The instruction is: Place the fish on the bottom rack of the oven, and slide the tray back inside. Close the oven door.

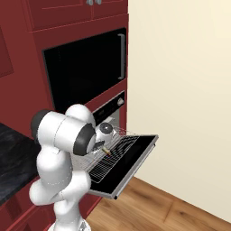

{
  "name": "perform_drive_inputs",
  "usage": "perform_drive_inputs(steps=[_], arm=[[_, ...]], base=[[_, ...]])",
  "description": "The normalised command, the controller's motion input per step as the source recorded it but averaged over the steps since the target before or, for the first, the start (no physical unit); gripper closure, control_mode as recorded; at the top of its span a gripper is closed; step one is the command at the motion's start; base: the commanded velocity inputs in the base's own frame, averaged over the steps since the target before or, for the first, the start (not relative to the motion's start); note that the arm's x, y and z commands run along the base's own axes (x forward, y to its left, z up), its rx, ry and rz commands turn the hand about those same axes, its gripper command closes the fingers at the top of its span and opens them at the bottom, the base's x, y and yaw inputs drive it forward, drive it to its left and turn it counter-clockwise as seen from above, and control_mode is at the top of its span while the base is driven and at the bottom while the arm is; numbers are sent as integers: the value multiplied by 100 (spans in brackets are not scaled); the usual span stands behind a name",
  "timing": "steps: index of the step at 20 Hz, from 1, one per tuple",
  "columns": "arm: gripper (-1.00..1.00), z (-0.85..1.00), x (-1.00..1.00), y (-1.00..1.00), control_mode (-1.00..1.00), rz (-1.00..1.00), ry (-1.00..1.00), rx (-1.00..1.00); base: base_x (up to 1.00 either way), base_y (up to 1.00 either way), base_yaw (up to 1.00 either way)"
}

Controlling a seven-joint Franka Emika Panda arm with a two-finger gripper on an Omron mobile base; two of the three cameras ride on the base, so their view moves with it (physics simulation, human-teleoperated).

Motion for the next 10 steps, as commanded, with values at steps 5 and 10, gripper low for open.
perform_drive_inputs(steps=[5, 10], arm=[[100, -43, 15, 0, -100, 0, -7, 0], [100, -50, 2, 0, -100, 0, -14, 0]], base=[[0, 0, 0], [0, 0, 0]])
